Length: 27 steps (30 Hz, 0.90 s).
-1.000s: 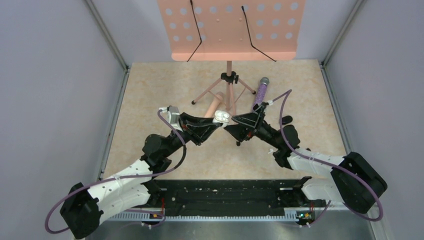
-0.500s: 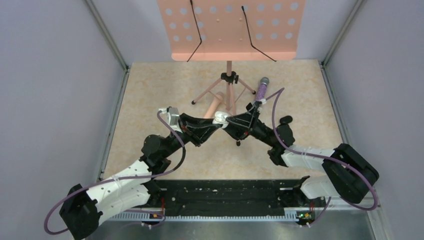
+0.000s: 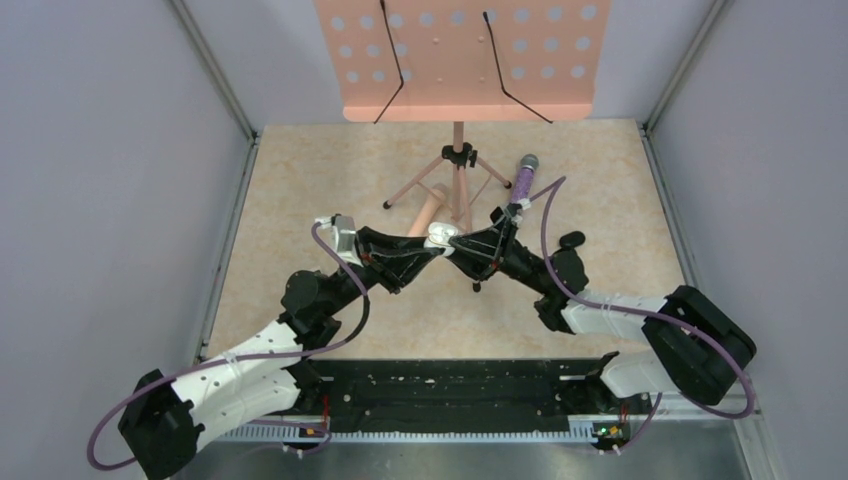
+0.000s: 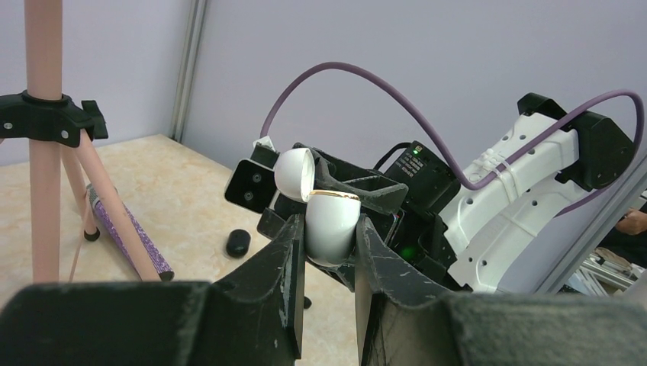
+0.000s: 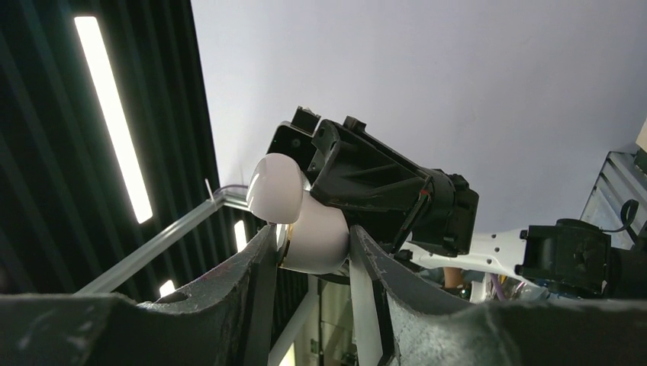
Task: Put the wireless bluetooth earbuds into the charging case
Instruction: Pass from the left arm to the right
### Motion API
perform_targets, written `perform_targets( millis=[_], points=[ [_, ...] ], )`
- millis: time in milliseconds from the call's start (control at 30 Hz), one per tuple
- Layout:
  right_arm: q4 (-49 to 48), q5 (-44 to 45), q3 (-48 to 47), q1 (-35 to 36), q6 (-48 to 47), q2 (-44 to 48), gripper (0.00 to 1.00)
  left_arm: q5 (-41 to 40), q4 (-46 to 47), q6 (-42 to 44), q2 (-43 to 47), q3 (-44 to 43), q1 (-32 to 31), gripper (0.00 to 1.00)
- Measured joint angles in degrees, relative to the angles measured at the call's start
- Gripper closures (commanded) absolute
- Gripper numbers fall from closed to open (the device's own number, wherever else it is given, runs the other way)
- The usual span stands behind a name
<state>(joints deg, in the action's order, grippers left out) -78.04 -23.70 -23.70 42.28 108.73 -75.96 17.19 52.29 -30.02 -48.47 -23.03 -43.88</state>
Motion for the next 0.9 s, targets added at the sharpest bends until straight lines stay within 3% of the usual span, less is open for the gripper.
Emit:
perform_targets(
  millis=[200,367,467,600,767,800,900],
  points=[
    [-4.15,0.07,0.00,0.39,1.97,-2.82,0.60,0.35,-0.74,0.63,0.74,0.00,0.02,1.00],
    [-6.93,0.35,-0.02,0.59,4.42,-5.33,0.66,0.31,-2.25,1.75,1.38,0.00,0.09,1.00],
    [-7.04,0.24,-0.02,0.74,4.94,-5.44,0.75,0.74,-2.93,2.71,1.97,0.00,0.09,1.00],
    [-7.06,-0.04,0.00,0.83,5.01,-5.44,1.00,1.75,-4.61,4.76,2.71,-0.44,0.13,1.00],
    [-7.34,0.09,0.09,0.83,5.09,-5.44,1.00,2.49,-7.02,6.62,3.02,-1.64,0.17,1.00],
    [-7.41,0.15,0.09,0.83,5.09,-5.44,1.00,2.51,-7.30,6.69,3.02,-1.79,0.20,0.99],
    [-7.56,0.35,0.09,0.83,5.05,-5.44,1.00,2.49,-8.20,7.04,3.02,-2.34,0.17,0.82]
  ],
)
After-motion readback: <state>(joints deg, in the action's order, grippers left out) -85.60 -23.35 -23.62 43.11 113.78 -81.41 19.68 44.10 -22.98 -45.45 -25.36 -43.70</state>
